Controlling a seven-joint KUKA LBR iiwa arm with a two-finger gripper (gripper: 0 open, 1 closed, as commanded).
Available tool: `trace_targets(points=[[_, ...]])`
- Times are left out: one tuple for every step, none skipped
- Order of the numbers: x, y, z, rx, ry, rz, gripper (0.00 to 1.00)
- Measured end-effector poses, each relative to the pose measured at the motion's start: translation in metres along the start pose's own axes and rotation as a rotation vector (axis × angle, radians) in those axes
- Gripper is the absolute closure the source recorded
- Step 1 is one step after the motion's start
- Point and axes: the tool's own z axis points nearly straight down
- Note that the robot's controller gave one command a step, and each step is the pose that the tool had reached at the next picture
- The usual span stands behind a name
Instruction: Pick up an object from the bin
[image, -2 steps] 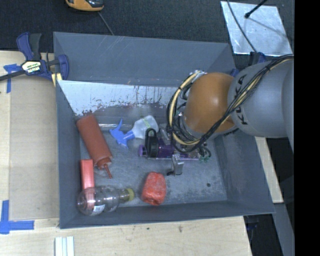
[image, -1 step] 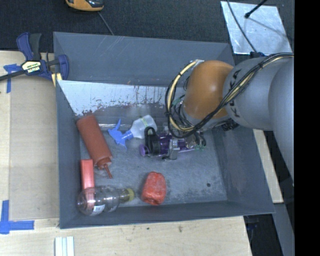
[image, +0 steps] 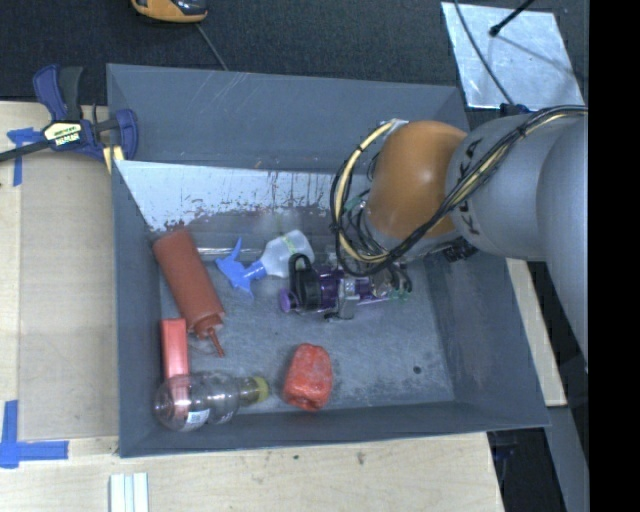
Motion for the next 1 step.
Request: trace_targets(points=[[-0.0012,0.0026,-0.1306,0.000,-0.001,-0.040,1.00]])
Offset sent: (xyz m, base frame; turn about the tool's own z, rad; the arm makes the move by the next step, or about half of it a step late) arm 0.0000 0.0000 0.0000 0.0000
